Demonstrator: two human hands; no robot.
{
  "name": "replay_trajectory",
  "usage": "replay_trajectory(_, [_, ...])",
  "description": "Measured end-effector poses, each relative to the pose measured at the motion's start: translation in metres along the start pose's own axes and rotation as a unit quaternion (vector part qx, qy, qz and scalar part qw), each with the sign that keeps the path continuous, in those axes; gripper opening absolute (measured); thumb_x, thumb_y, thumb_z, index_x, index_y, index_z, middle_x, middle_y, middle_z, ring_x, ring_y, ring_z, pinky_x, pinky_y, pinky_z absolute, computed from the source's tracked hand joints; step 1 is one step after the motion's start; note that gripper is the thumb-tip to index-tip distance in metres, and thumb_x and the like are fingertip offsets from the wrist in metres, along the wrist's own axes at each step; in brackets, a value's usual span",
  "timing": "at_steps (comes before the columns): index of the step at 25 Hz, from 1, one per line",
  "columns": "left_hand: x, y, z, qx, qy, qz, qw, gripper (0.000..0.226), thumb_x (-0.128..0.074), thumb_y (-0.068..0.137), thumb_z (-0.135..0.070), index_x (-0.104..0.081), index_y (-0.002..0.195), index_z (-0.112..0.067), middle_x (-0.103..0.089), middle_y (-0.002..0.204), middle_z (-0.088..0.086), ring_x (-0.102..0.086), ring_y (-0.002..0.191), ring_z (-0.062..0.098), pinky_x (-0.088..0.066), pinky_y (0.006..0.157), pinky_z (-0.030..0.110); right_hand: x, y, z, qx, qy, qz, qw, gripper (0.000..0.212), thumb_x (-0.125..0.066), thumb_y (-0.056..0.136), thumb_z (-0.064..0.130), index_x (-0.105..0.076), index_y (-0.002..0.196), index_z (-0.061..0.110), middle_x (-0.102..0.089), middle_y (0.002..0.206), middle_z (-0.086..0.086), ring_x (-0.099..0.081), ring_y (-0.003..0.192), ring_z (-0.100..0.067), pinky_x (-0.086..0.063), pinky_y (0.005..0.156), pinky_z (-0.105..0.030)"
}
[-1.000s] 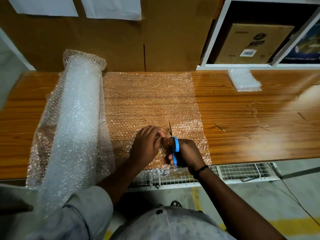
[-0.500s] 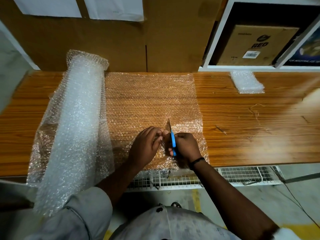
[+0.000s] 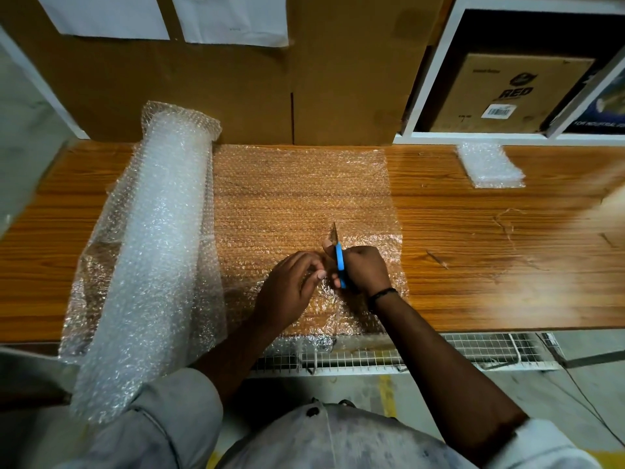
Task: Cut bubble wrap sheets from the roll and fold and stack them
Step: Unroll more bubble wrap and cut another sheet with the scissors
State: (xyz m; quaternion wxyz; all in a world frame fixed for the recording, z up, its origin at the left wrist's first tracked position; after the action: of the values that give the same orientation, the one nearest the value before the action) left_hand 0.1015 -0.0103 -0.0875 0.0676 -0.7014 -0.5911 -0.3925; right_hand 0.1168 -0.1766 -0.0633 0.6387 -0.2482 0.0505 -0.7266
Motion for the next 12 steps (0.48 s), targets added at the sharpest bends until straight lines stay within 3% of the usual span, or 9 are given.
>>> replay_trajectory(2, [0.0,0.001,0.0,-0.001,-0.002,0.0,1.0,0.009,-0.054,0.103,-0.029,-0.059,0.103,-0.021,-0.064,0.11,-0.009,-0.061,0.102,0.012,-0.052,0.081,0.039,-0.001,0.007,-0.002,-0.004,-0.005,-0.009,1.0,0.051,-0.076,0.09,0.043,-0.072,0.075,-0.005,-0.069,0.058,-0.015,-0.06,0.042,-0.019,-0.046,0.042,-0.023])
replay_trajectory(4, [0.0,0.0,-0.001,-0.003,-0.002,0.001,1.0,0.01,-0.053,0.103,-0.03,-0.059,0.102,-0.021,-0.063,0.108,-0.008,-0.06,0.1,0.012,-0.052,0.08,0.04,-0.004,0.011,-0.002,-0.009,0.003,-0.005,1.0,0.05,-0.075,0.089,0.042,-0.072,0.074,-0.005,-0.071,0.063,-0.02,-0.063,0.047,-0.023,-0.055,0.048,-0.038])
replay_trajectory(8, [0.0,0.0,0.0,-0.001,-0.003,0.002,1.0,0.014,-0.053,0.104,-0.033,-0.06,0.103,-0.02,-0.063,0.107,-0.008,-0.06,0.098,0.012,-0.052,0.079,0.04,-0.006,0.014,0.006,-0.004,0.027,0.003,1.0,0.048,-0.077,0.084,0.046,-0.069,0.065,0.003,-0.069,0.06,-0.019,-0.06,0.045,-0.023,-0.046,0.047,-0.025])
replay_trajectory(11, [0.0,0.001,0.001,-0.001,-0.007,-0.002,1.0,0.012,-0.055,0.103,-0.029,-0.06,0.104,-0.019,-0.063,0.108,-0.007,-0.06,0.099,0.012,-0.053,0.08,0.039,-0.006,0.022,0.009,0.008,0.011,-0.006,1.0,0.047,-0.071,0.076,0.042,-0.069,0.07,-0.005,-0.069,0.064,-0.025,-0.06,0.052,-0.028,-0.051,0.055,-0.042])
replay_trajectory(12, [0.0,0.001,0.001,-0.003,-0.01,-0.002,1.0,0.011,-0.055,0.103,-0.028,-0.061,0.104,-0.019,-0.063,0.108,-0.007,-0.06,0.099,0.012,-0.053,0.08,0.039,-0.007,0.025,0.008,0.01,0.0,-0.012,1.0,0.051,-0.075,0.077,0.046,-0.069,0.07,-0.004,-0.07,0.066,-0.026,-0.06,0.052,-0.027,-0.05,0.054,-0.04])
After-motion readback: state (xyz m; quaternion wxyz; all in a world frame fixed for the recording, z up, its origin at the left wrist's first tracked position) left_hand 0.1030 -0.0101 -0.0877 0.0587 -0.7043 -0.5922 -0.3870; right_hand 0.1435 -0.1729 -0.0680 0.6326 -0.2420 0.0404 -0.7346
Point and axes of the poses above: each hand's wrist, its own y-axis towards the middle knuckle, its own x-axis out of the back of the hand, z = x × y, the point moved 5 cm from there along y, towards the middle knuckle
